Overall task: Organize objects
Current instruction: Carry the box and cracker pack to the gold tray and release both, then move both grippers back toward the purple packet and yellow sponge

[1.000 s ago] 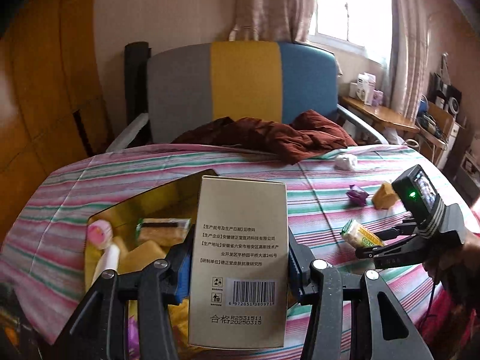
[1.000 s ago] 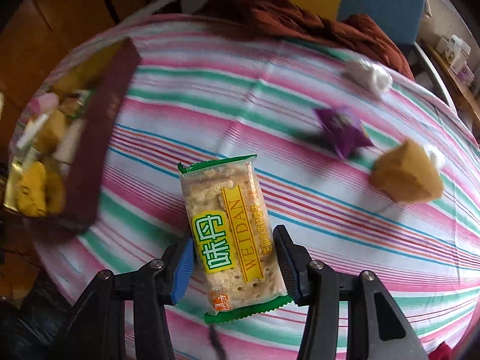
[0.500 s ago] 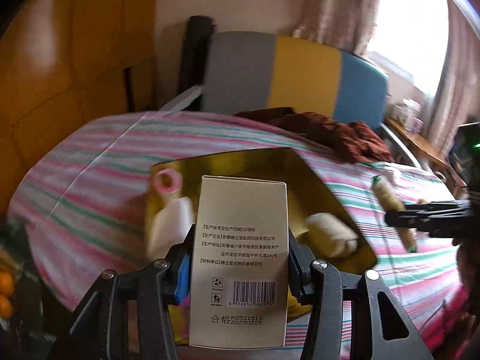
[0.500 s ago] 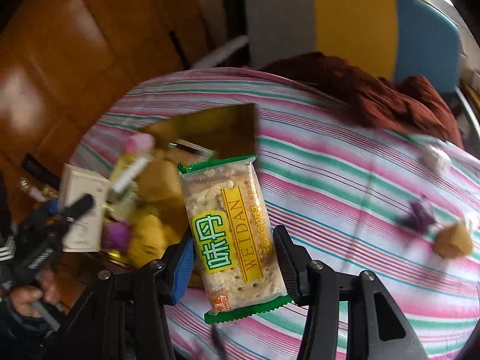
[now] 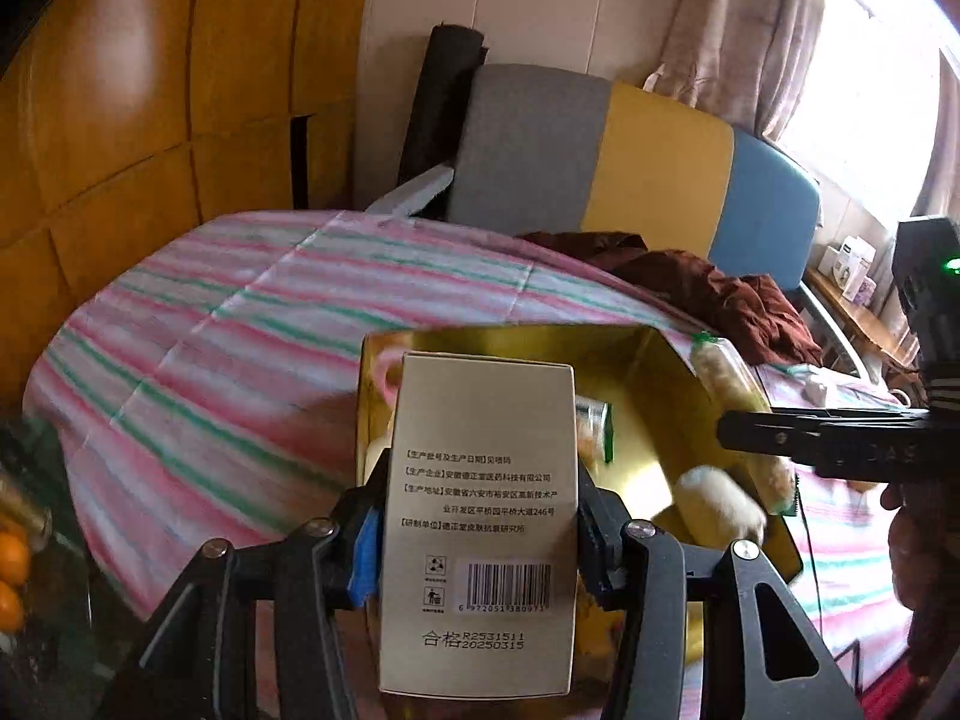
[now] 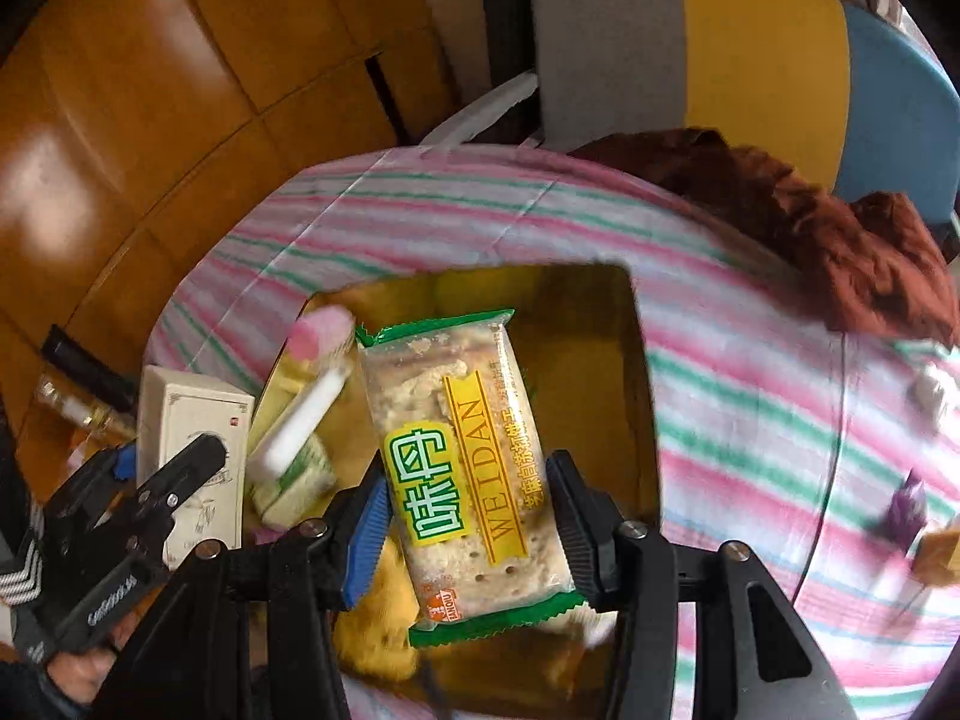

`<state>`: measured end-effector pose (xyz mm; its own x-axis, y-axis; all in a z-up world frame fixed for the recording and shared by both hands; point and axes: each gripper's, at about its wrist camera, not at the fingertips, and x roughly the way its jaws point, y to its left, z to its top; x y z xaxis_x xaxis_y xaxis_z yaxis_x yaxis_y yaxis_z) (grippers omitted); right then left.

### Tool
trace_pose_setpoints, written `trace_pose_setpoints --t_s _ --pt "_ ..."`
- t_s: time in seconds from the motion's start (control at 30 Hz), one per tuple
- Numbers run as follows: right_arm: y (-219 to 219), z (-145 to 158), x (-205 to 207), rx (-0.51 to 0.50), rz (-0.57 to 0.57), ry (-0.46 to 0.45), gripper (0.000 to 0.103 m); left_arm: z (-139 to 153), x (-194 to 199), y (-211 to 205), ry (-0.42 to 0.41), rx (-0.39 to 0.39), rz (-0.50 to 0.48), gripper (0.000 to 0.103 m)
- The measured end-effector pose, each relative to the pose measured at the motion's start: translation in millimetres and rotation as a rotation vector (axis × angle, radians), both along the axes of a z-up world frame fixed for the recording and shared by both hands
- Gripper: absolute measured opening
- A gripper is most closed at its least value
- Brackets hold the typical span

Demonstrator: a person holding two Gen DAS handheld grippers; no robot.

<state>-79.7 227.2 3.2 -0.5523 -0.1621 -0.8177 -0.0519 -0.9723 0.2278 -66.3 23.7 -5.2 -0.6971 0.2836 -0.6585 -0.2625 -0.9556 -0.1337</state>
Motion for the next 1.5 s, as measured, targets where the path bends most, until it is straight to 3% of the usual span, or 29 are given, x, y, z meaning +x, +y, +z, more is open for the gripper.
trace_pose_setpoints --t_s 0.03,0.1,0.13,0.43,0.57,0.9,1.5 --pt "3.2 3.2 -7.9 0.012 -0.018 0.006 0.054 2.0 -5.4 2.9 0.007 -0.005 0.003 0.054" --pt "5.5 8.5 -17.2 0.025 -0.051 0.024 0.055 4.0 -18.6 8.6 0.017 -0.020 0.011 0.071" --pt "8.0 9.5 -18.9 0.026 -0.071 0.027 0.057 5.1 -22.0 9.0 0.022 -0.023 0.029 0.072" --pt "-0.7 -7.6 4.9 0.004 -0.076 0.006 0.058 1.5 -13.2 3.3 0.022 -0.030 0.036 0.072" --pt "-11.3 -14.4 16.5 0.043 -0.076 0.012 0.058 1.6 -0.4 1.0 0.037 -0.036 0.047 0.075" --pt "-28.4 -16.3 50.4 0.156 -0.113 0.091 0.072 6.1 31.8 0.9 0.076 -0.058 0.040 0.080" --pt "-25.1 -17.4 82.8 0.222 -0.191 0.138 0.072 -7.8 50.1 8.1 0.034 -0.071 0.017 0.084"
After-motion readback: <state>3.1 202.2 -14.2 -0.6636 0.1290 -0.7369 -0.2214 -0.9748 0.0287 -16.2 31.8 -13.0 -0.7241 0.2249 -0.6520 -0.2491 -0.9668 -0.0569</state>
